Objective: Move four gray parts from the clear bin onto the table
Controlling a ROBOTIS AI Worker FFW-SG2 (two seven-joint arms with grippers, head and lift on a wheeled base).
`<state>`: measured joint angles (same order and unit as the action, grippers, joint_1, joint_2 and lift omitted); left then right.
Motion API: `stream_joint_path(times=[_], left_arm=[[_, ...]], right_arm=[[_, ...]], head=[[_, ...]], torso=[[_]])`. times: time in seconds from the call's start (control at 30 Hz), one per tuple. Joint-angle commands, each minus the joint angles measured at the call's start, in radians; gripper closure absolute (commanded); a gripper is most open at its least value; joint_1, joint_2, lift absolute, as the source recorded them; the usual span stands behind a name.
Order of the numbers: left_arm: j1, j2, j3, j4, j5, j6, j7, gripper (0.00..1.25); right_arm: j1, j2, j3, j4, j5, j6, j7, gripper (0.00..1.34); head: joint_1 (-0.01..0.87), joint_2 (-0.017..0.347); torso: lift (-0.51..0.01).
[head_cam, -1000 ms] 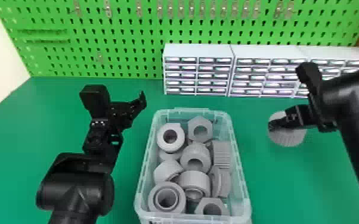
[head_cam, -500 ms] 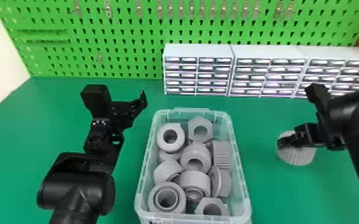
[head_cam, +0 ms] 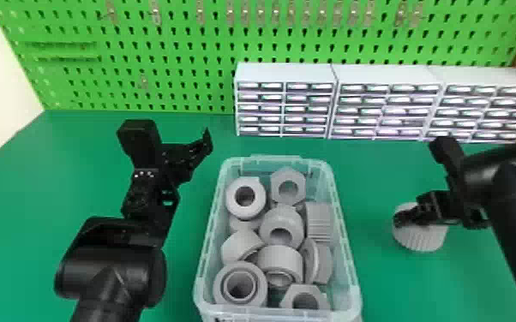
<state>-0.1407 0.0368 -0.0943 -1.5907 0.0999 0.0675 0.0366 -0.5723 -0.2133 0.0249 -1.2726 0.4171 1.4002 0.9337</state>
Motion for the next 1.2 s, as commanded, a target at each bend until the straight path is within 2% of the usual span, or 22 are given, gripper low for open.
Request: stream_joint_path(times=[0.0,0.33,0.63,0.7,0.8,0.83,0.93,1.03,1.17], left_arm=[[0.000,0.000,0.001,0.000,0.001,0.000,0.000,0.14],[-0.002,0.000,0.001,0.000,0.010,0.000,0.002,0.14],[0.000,0.000,0.002,0.000,0.014,0.000,0.003,0.14],[0.001,0.000,0.004,0.000,0.015,0.000,0.003,0.14],[0.003,0.000,0.005,0.000,0.015,0.000,0.003,0.14],[0.004,0.000,0.005,0.000,0.015,0.000,0.003,0.14],[0.004,-0.002,0.005,0.000,0.015,0.000,0.003,0.14],[0.004,0.000,0.005,0.000,0.017,0.000,0.003,0.14],[0.010,0.000,0.008,0.000,0.018,0.000,0.003,0.14]], right_arm=[[0.000,0.000,0.000,0.041,-0.020,-0.018,-0.001,0.99],[0.000,0.000,0.000,0.161,-0.050,-0.099,0.000,0.99],[0.002,0.000,0.009,0.176,-0.050,-0.107,0.000,0.99],[0.000,0.002,0.009,0.176,-0.060,-0.107,0.000,0.92],[-0.003,0.002,0.017,0.171,-0.083,-0.099,0.005,0.66],[-0.006,0.002,0.027,0.164,-0.080,-0.092,0.019,0.56],[-0.018,0.003,0.049,0.139,-0.032,-0.076,0.070,0.39],[-0.020,0.008,0.047,0.111,0.016,-0.073,0.112,0.33],[-0.020,0.008,0.049,0.068,0.054,-0.066,0.163,0.33]], head=[[0.693,0.072],[0.693,0.072],[0.693,0.072],[0.693,0.072],[0.693,0.072],[0.693,0.072],[0.693,0.072],[0.693,0.072],[0.693,0.072]], torso=[[-0.052],[-0.052],[-0.052],[-0.052],[-0.052],[-0.052],[-0.052],[-0.052],[-0.052]])
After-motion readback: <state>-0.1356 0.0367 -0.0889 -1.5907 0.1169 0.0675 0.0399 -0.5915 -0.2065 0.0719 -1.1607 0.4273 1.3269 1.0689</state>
